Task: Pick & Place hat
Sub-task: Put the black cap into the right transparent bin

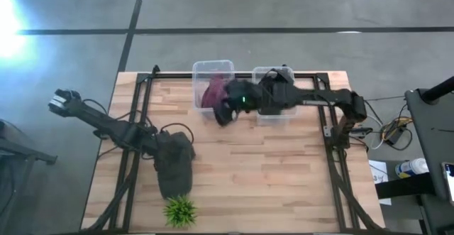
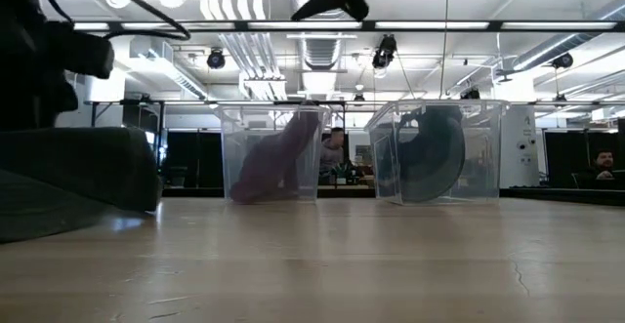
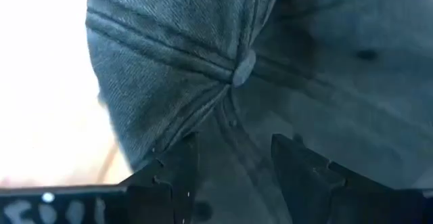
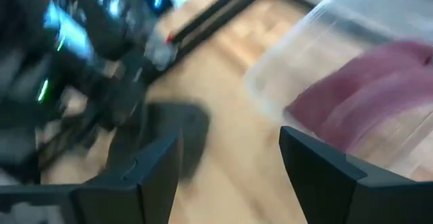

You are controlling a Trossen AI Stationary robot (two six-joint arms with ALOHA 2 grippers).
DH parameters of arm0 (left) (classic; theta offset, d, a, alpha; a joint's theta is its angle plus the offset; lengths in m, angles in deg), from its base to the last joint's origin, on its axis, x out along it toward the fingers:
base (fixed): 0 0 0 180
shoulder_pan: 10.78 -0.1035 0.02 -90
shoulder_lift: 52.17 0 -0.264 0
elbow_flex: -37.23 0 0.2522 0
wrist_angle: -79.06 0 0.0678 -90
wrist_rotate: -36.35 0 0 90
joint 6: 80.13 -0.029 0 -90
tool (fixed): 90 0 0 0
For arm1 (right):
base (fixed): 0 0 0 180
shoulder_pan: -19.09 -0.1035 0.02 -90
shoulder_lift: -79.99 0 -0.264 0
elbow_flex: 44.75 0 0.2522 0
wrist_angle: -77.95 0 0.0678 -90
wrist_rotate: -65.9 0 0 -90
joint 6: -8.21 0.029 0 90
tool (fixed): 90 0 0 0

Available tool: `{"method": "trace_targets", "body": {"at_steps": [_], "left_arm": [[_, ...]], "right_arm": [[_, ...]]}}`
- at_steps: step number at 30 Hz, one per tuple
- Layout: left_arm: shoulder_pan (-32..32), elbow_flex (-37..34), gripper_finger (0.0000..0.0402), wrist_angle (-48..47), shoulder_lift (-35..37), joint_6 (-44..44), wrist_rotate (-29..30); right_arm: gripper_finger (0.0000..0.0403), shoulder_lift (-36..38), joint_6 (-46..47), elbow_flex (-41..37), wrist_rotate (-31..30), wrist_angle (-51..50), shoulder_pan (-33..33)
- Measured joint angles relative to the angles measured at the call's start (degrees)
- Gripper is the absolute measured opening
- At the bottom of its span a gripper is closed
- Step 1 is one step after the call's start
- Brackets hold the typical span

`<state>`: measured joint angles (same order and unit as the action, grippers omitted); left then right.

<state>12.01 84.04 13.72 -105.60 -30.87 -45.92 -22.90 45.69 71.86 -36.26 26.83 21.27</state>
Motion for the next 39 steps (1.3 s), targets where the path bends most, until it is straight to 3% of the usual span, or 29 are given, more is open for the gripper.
{"method": "trace_targets", "body": {"at_steps": [3,7,11,14,16,18,20,24,28,33,36,39], "left_arm": [[-1.15,-3.32,0.0179,11.53,-0.02,-2.62,4.39],[-3.18,-7.58,0.0179,33.13,-0.45,-4.87,4.94],[-4.33,-11.63,0.0179,57.14,-2.94,-8.38,5.35],[-4.83,-11.78,0.0179,65.21,-4.55,-10.59,5.31],[-4.83,-8.93,0.0179,63.65,-3.99,-11.0,5.11],[-4.68,-4.15,0.0178,54.74,-2.43,-12.57,4.79],[-4.57,2.98,0.0176,36.66,-1.69,-13.79,5.73],[-4.6,17.05,0.0171,-1.55,-3.52,-10.31,13.35],[-4.75,22.45,0.0169,-23.45,-5.45,-0.46,13.57],[-4.79,16.86,0.0169,-27.98,-6.15,11.34,13.86],[-4.79,9.99,0.0169,-19.87,-6.4,16.17,13.41],[-4.79,2.04,0.0169,-2.97,-7.01,16.97,9.4]], "right_arm": [[0.0246,0.18,-0.23,-0.19,0.03,-3.34,-4.35],[0.0241,0.57,3.19,-0.2,-0.64,-5.08,-9.31],[0.0234,0.59,7.08,-0.2,-5.87,-6.86,-13.17],[0.0233,0.73,10.31,-0.2,-7.78,-9.51,-14.74],[0.0233,0.76,12.23,-0.2,-8.61,-11.32,-15.58],[0.0233,0.76,13.49,-0.2,-9.27,-12.79,-16.27],[0.0232,0.76,14.8,-0.2,-10.05,-13.6,-16.96],[0.0231,0.76,15.46,-0.2,-11.38,-14.57,-17.62],[0.0231,0.76,15.54,-0.41,-11.98,-14.69,-17.56],[0.0231,0.76,15.54,-1.03,-12.03,-14.7,-17.56],[0.0231,0.76,16.13,-1.13,-12.03,-14.69,-17.56],[0.0231,0.76,16.17,-1.19,-12.02,-14.69,-17.56]]}}
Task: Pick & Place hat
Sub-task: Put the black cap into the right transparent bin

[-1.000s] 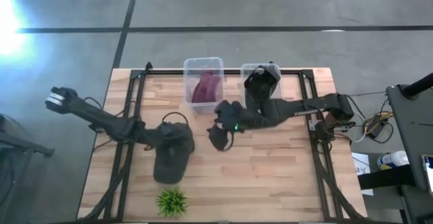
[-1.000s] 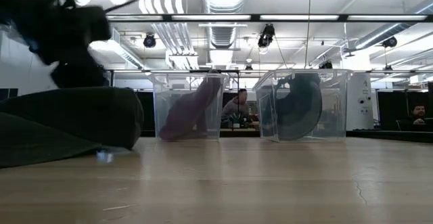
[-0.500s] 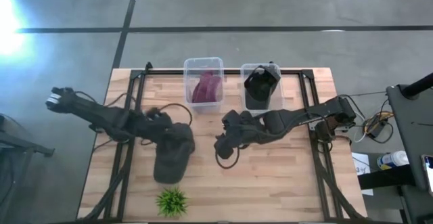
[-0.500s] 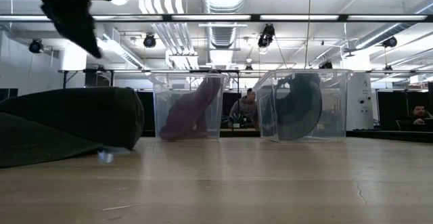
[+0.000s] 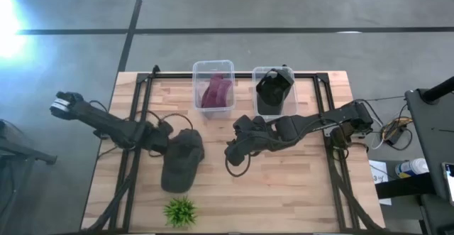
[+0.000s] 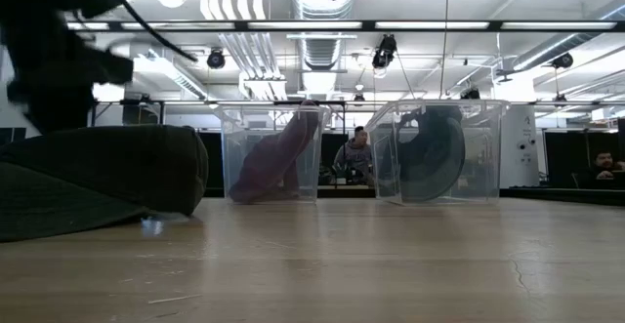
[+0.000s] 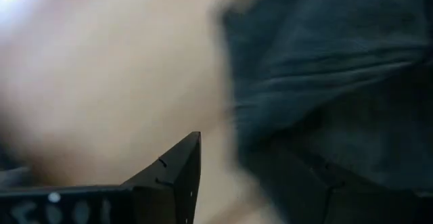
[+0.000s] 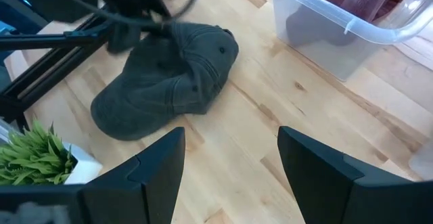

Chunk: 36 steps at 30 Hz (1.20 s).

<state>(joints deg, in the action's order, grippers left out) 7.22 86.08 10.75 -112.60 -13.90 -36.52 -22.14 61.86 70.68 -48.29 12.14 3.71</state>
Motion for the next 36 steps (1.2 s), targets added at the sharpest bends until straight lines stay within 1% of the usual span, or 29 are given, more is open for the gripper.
{"method": "trace_targets", "body": {"at_steps": [2,4,6,8,10,12,15,17,19,21,24,27,30,32,36], "left_arm": [[0.0,-5.53,0.0169,14.36,-0.81,-0.76,-2.04],[0.0,-10.37,0.0169,31.15,-2.07,-1.85,-3.17],[-0.19,-13.83,0.0169,46.47,-3.89,-2.23,-2.87],[-0.69,-15.9,0.0169,58.0,-6.04,-2.14,-1.52],[-1.08,-16.28,0.0169,65.89,-8.28,-2.71,-0.26],[-1.44,-16.14,0.0169,72.25,-10.05,-4.87,-0.39],[-1.95,-14.68,0.0169,79.72,-11.8,-8.13,-4.24],[-2.03,-12.95,0.0169,82.28,-12.05,-11.44,-6.94],[-2.01,-10.7,0.0169,80.19,-11.39,-15.61,-8.9],[-1.99,-7.65,0.0169,72.41,-9.89,-18.47,-9.18],[-1.73,-1.84,0.0169,51.81,-7.71,-21.2,-9.12],[-0.66,4.23,0.0169,31.42,-6.85,-23.46,-9.18],[0.98,8.3,0.0169,18.1,-6.68,-24.76,-9.43],[2.17,9.19,0.0169,14.07,-6.68,-24.12,-9.88],[4.93,8.57,0.0169,13.01,-6.13,-20.51,-10.41]], "right_arm": [[0.0231,0.0,0.13,0.0,0.02,0.0,-0.02],[0.0231,0.0,0.28,0.0,0.02,-0.02,-0.13],[0.0231,0.0,0.38,-0.03,0.11,-0.06,-0.32],[0.0231,0.0,0.39,-0.07,0.38,-0.09,-0.56],[0.0231,0.0,0.41,-0.07,1.02,-0.26,-0.86],[0.0231,0.0,0.41,-0.07,2.48,-0.68,-1.0],[0.0231,-0.01,-0.01,-0.12,5.5,-1.98,-1.36],[0.0231,-0.11,-2.25,-0.33,7.61,-1.77,-2.06],[0.0231,-0.15,-5.64,-0.54,8.8,-1.64,-3.19],[0.0231,-0.15,-9.32,-0.99,9.22,-1.47,-4.37],[0.0231,-0.4,-17.37,-1.87,9.88,-0.62,-6.0],[0.0231,-2.27,-27.47,-2.21,13.48,2.99,-6.93],[0.0231,-6.04,-36.94,-2.03,17.37,5.41,-7.41],[0.0231,-8.73,-39.84,-1.87,17.27,5.48,-7.5],[0.0231,-12.96,-46.11,-0.83,16.53,5.53,-7.15]]}}
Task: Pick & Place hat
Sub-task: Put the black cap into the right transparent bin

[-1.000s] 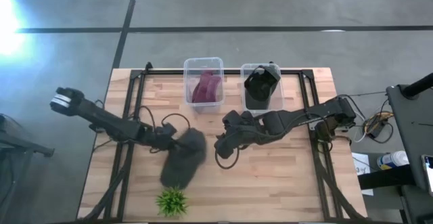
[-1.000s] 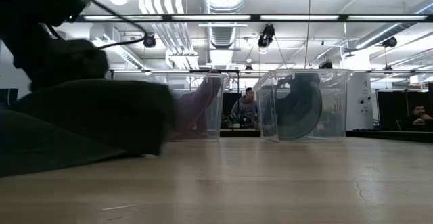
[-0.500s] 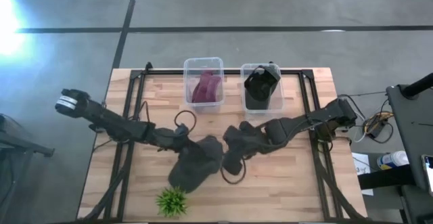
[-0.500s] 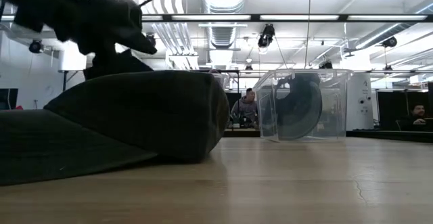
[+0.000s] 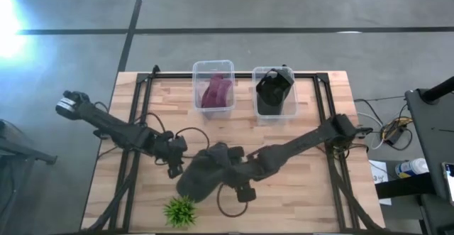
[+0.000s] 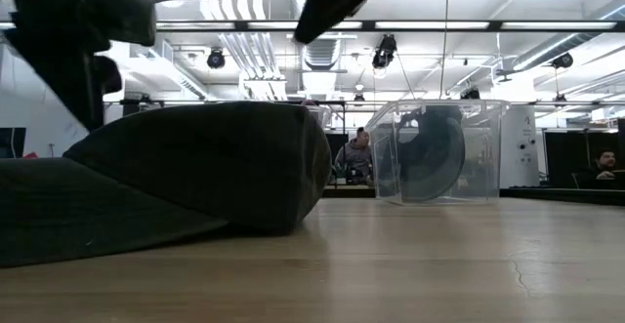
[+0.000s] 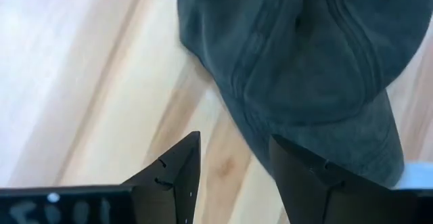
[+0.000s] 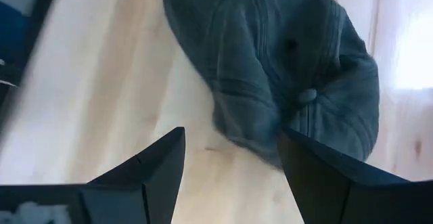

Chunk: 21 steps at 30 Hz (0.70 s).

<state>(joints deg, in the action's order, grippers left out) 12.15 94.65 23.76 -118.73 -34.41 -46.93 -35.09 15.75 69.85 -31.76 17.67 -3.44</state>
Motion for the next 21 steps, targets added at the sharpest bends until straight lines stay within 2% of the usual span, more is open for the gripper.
{"method": "trace_targets", "body": {"at_steps": [5,8,14,21], "left_arm": [[2.73,-1.41,0.0169,-0.09,0.37,6.05,0.04],[3.75,-1.9,0.0169,-0.1,0.37,7.94,0.05],[4.29,-2.07,0.0169,-0.05,0.39,9.25,0.24],[4.29,-2.28,0.0169,-0.09,0.39,9.23,0.4]], "right_arm": [[0.0231,-4.84,-10.42,2.65,0.02,0.2,-0.27],[0.0231,-7.42,-13.41,4.57,-0.21,0.11,-0.28],[0.0236,-11.6,-15.64,10.45,-11.68,-0.94,-0.13],[0.0261,-16.71,-12.98,16.54,-6.86,-4.35,0.2]]}}
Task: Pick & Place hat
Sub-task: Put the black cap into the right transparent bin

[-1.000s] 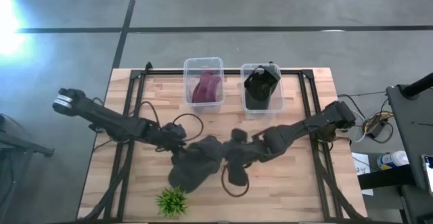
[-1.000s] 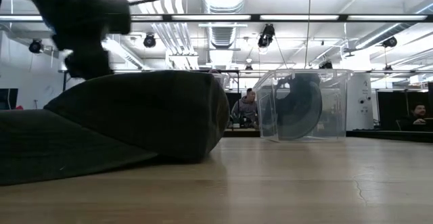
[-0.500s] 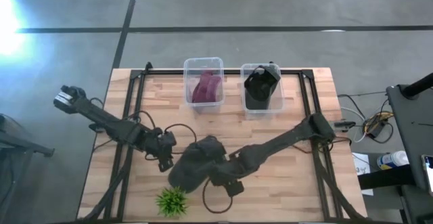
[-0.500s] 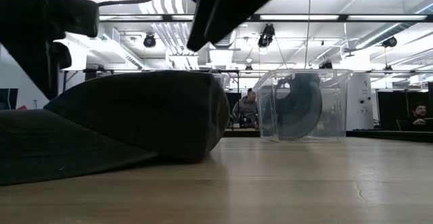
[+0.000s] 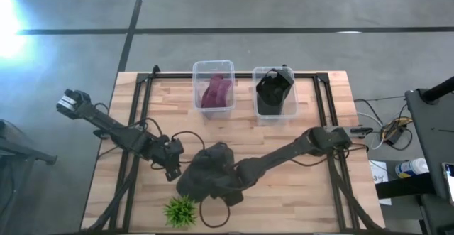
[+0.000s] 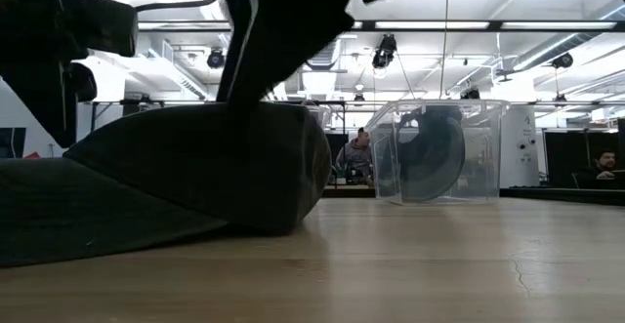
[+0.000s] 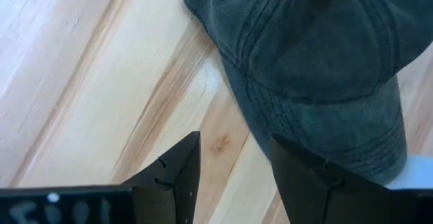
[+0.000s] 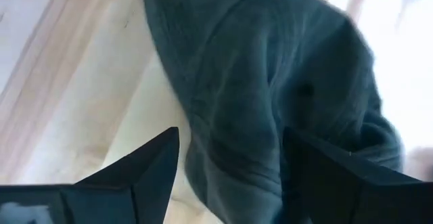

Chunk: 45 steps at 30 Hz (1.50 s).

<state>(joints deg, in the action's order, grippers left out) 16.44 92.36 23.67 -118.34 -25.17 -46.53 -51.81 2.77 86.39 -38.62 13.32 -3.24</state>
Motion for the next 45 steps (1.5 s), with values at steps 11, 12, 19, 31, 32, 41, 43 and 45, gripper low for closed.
{"method": "trace_targets", "body": {"at_steps": [11,12,19,31,32,41,43,45], "left_arm": [[0.0,-0.4,0.0169,0.02,0.0,-0.31,0.04],[0.0,-0.4,0.0169,0.02,0.0,-0.64,0.11],[0.0,-0.4,0.0169,-0.02,0.0,-0.98,0.48],[-0.02,-0.4,0.0169,0.02,0.0,-0.39,0.45],[-0.02,-0.4,0.0169,0.02,0.0,-0.37,0.47],[-0.04,-0.42,0.0169,0.48,0.0,-0.22,0.52],[-0.04,-0.42,0.0169,0.66,0.0,-0.24,0.5],[-0.04,-0.42,0.0169,1.03,0.0,-0.22,0.5]], "right_arm": [[0.0245,-1.48,7.06,-0.78,3.61,-0.92,3.44],[0.0235,-1.45,7.57,-1.02,4.99,-0.72,3.7],[0.012,-1.45,11.3,-2.88,9.23,-0.88,4.66],[0.0009,4.7,18.1,-1.57,16.29,-8.57,6.16],[0.0009,6.69,19.11,-1.55,16.27,-9.12,6.16],[0.0009,28.24,35.99,-1.73,-3.82,-16.05,5.97],[0.0009,33.14,41.97,-1.94,-15.24,-18.45,6.0],[0.0009,37.57,50.39,-2.34,-27.13,-21.83,6.38]]}}
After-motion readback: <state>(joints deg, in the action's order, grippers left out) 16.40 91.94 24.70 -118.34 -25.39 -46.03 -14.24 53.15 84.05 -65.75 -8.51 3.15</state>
